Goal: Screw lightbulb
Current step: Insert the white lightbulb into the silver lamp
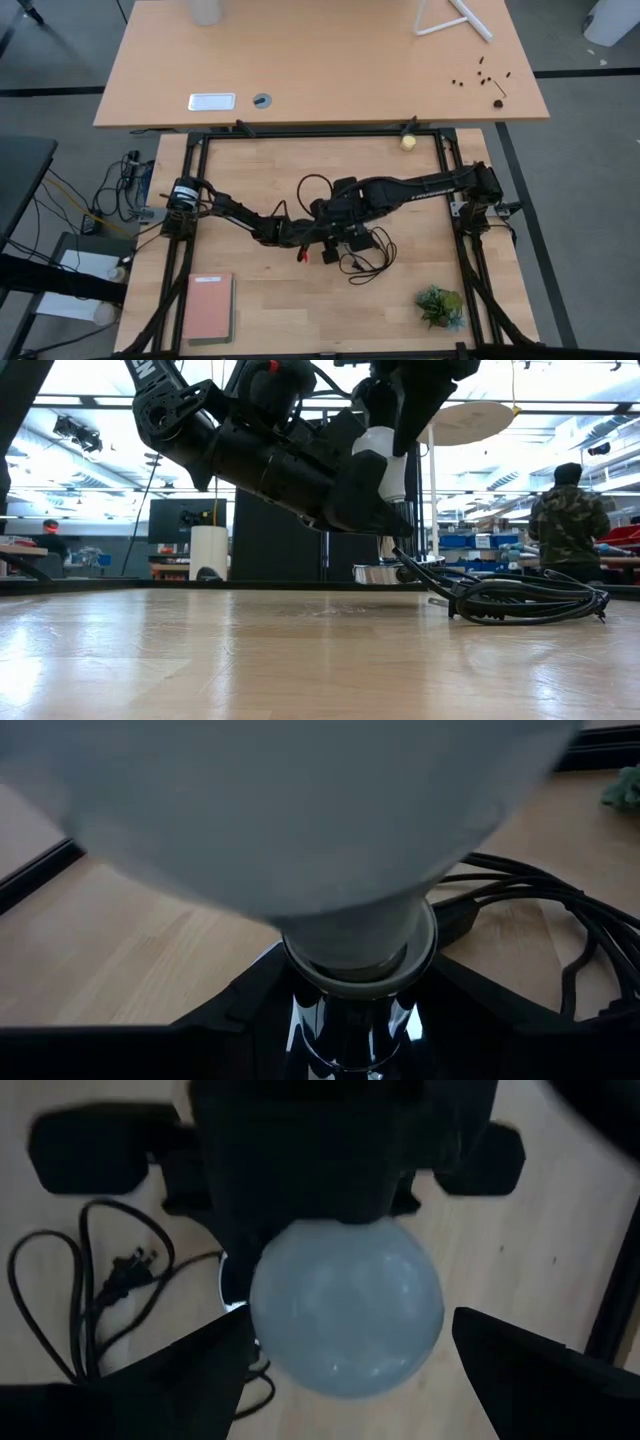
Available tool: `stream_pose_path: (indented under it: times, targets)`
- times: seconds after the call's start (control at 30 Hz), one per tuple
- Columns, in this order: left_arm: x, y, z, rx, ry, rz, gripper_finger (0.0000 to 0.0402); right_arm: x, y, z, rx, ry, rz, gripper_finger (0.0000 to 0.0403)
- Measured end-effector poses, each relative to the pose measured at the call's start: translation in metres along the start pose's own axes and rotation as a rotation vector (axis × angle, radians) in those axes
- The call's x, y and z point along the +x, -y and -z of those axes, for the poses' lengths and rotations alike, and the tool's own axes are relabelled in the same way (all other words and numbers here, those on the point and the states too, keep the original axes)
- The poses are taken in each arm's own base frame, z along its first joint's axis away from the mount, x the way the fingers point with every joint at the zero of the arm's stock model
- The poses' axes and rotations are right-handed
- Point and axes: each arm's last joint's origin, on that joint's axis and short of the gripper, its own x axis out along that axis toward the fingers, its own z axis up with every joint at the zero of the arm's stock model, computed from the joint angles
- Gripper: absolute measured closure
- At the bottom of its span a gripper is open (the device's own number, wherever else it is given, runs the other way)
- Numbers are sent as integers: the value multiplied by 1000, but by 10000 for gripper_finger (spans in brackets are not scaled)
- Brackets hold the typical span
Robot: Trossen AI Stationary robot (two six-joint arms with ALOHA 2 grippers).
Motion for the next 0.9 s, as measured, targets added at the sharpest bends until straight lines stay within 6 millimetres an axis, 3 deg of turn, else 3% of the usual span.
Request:
stream_pose_path:
  times: [0.47, 0.7, 0.9]
  targets:
    - [0, 0, 0, 1, -2, 0, 213, -1, -4, -2, 44, 23, -77, 57]
    - [0, 0, 2, 7, -11, 0, 213, 30, -8, -11, 1, -47, -104, 57]
    - [0, 0, 5, 15, -29, -1, 213, 36, -5, -12, 0, -60, -97, 57]
